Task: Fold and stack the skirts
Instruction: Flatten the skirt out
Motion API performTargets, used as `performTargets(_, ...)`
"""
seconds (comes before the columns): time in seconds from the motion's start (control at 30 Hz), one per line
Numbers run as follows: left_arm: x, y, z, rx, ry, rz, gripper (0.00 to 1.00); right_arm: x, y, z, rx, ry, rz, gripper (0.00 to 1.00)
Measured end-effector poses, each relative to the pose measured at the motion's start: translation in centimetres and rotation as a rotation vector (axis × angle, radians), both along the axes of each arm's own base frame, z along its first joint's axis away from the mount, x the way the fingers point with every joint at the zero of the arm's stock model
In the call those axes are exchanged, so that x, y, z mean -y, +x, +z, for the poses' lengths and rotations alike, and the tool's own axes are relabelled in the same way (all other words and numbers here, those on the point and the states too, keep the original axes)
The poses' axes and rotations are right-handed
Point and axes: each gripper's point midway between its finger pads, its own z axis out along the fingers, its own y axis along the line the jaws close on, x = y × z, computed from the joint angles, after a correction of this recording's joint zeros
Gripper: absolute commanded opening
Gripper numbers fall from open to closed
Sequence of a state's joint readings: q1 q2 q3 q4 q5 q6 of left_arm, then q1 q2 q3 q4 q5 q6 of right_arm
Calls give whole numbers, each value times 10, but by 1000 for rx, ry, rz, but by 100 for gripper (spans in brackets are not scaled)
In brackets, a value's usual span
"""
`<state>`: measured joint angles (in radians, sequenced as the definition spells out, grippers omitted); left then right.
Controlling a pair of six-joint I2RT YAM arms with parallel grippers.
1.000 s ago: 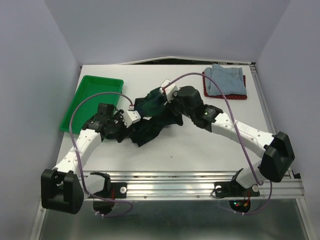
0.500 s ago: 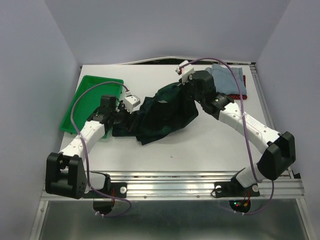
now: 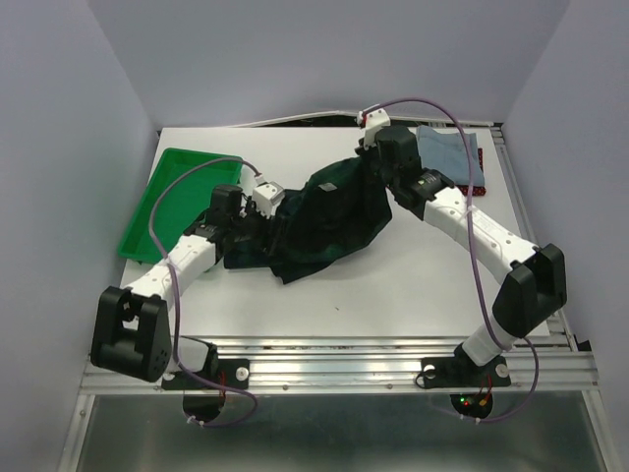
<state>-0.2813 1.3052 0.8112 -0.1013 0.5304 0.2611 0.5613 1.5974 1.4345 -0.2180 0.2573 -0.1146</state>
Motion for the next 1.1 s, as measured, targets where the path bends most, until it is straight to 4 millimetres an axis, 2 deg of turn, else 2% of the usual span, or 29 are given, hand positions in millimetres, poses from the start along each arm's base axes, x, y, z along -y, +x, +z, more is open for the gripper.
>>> performTargets(0.23,11,3,-41,-152,-23,60,47,7,6,-1,-5,14,-32,1)
performTargets(0.27,14,2,-47,-170,-18,65,35,7,6,-1,-6,16,-33,1)
performTargets(0.3,15,2,-51,-179,-13,70,28,7,6,-1,-7,18,-34,1)
performTargets(0.33,15,2,-55,-194,-8,80,16,8,6,-1,-7,19,-35,1)
performTargets(0.43,15,10,-62,-213,17,114,0,9,6,-2,-11,17,-38,1)
performTargets(0.53,8,24,-56,-187,33,163,0,15,8,-7,-18,12,-51,1)
performTargets(0.6,2,36,-48,-157,43,197,0,28,11,-17,-34,0,-79,2)
performTargets(0.67,-5,43,-44,-136,52,223,0,39,14,-30,-55,-14,-101,16)
performTargets(0.73,-12,48,-38,-116,56,244,0,50,16,-44,-81,-24,-113,21)
performTargets(0.87,-22,55,-29,-102,65,266,0,71,20,-95,-169,-61,-122,33)
performTargets(0.9,-24,55,-29,-108,70,269,0,77,18,-113,-199,-71,-123,35)
performTargets(1.0,-25,59,-28,-122,78,272,0,93,7,-152,-279,-104,-120,45)
performTargets(1.07,-26,62,-30,-129,82,273,0,102,-1,-171,-318,-122,-122,53)
performTargets(1.1,-26,64,-32,-139,86,275,0,106,-6,-178,-333,-130,-119,53)
